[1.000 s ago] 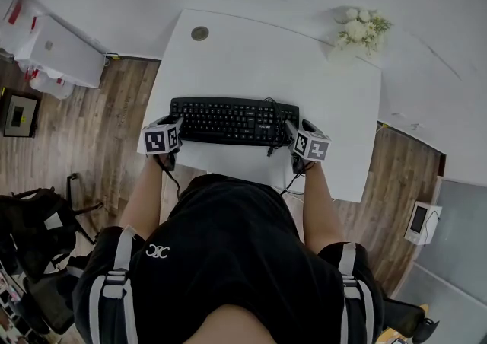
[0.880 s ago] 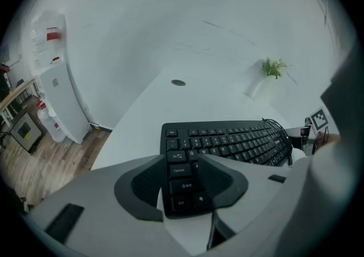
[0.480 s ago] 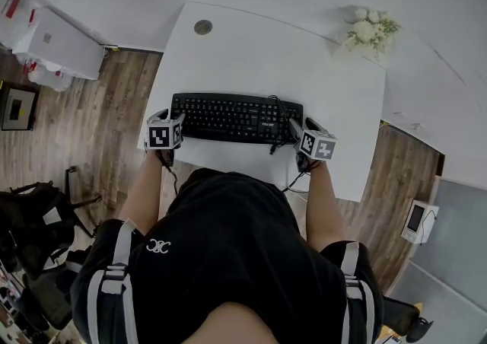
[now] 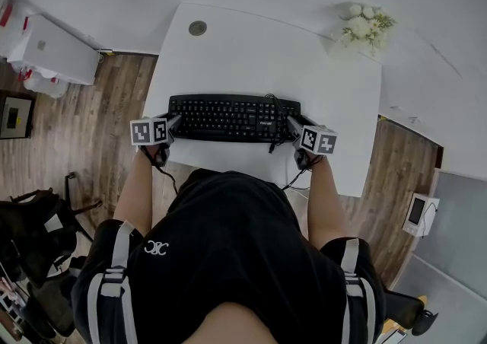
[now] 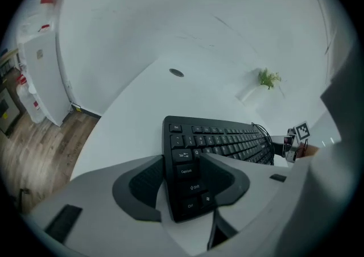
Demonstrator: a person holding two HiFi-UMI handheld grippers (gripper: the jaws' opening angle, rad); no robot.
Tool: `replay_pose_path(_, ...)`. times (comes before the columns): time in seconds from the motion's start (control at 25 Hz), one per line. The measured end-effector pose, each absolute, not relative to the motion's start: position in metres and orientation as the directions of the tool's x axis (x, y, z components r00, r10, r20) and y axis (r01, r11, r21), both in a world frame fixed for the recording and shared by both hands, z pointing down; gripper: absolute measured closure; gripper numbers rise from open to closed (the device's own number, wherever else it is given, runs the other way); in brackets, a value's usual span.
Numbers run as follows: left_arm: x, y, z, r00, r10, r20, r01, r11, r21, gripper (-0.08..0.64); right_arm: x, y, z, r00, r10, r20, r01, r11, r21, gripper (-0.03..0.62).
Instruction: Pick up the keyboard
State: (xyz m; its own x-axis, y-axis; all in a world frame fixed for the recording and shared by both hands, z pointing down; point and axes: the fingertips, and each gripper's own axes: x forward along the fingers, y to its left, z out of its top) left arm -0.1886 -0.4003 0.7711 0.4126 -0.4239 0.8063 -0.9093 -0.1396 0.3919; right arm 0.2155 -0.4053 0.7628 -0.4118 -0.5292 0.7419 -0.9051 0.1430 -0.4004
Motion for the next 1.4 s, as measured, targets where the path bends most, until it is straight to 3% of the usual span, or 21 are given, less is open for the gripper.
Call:
replay_pose_path(0.16,-0.191,-0.4,0.772,0.426,-0.412,0.806,-0.903,-0.143,0.404,0.345,0.215,-0.406,0.759,-0.493,-0.515,0.701,-0.842,0.08,-0.534,0.376)
replay_pose_path(0.56,-0.202,-0.416,0.776,0.454,-0.322,0.831,-0.891,-0.147,0.43,0.348,0.198,-0.384,0.759,-0.754,-0.376,0.539,-0.577,-0.014,-0.817,0.446)
replay_pose_path(0.8,-0.209,-0.418,0.774,0.522,-0.296,0.8,-0.853,-0.147,0.501,0.38,0.194,-0.382,0.759,-0.724,-0.398,0.563,-0.614,-0.001,-0.789,0.46)
replay_pose_path(1.04,-0.208,-0.415,0.765,0.511,-0.353,0.784,-0.859,-0.169,0.484,0.38,0.194,-0.379,0.753,-0.685,-0.424,0.592,-0.665,0.034,-0.746,0.451)
replay_pose_path(1.4,-0.192,-0.45,0.704,0.532,-0.514,0.673,-0.846,-0.281,0.454,0.38,0.21,-0.407,0.697,-0.645,-0.562,0.517,-0.695,0.15,-0.703,0.448)
